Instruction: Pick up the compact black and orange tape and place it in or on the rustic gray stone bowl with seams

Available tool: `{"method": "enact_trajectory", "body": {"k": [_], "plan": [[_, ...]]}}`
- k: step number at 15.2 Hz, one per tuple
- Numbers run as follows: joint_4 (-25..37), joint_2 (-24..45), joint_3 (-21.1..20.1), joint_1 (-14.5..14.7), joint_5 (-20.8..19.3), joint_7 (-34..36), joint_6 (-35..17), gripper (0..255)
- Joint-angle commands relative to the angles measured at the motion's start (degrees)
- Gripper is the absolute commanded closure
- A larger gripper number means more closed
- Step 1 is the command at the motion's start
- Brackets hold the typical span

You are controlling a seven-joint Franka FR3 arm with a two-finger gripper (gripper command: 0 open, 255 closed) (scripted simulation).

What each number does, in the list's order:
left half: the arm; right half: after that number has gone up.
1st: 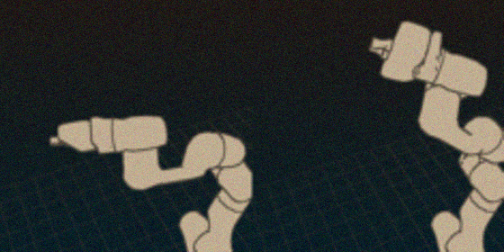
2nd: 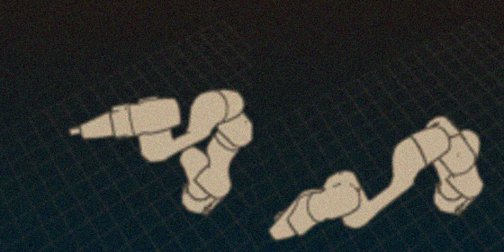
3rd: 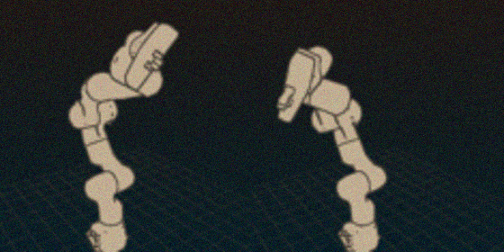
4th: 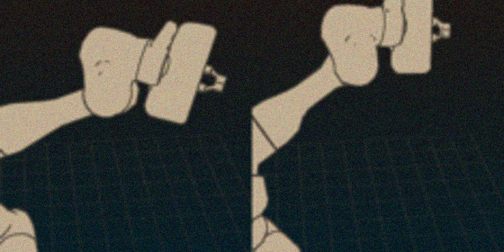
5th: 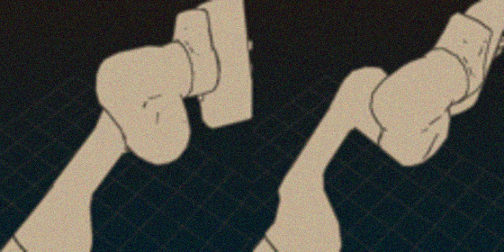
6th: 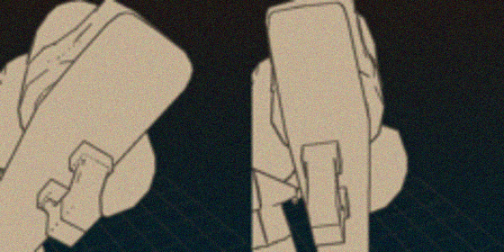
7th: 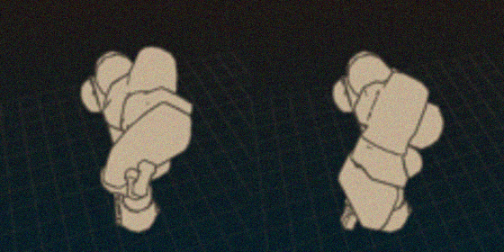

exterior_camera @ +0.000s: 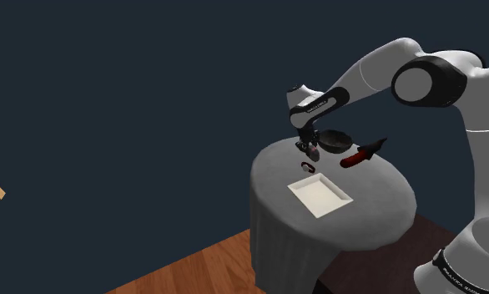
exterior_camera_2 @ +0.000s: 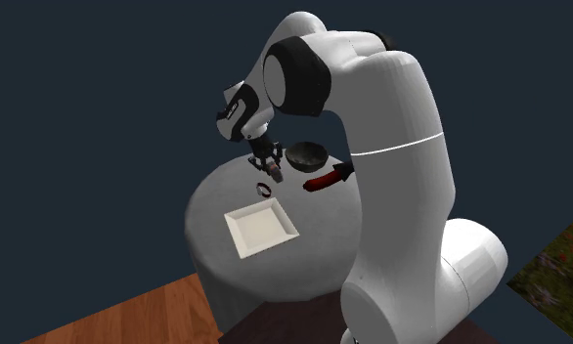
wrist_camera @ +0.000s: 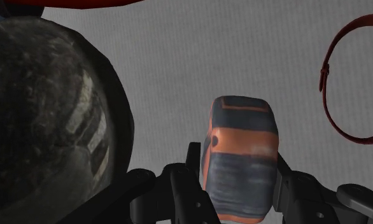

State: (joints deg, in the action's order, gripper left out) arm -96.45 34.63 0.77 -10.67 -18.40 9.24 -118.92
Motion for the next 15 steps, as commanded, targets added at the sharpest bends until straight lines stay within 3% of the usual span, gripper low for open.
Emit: {"method": "enact_trajectory", "body": {"k": [1,15], "plan": [[0.0,0.1,0.0,0.0,0.0,0.0,0.0,255],[1.9,-5.9,-0.4,0.1,1.0,-2.2,7.5,255]]}}
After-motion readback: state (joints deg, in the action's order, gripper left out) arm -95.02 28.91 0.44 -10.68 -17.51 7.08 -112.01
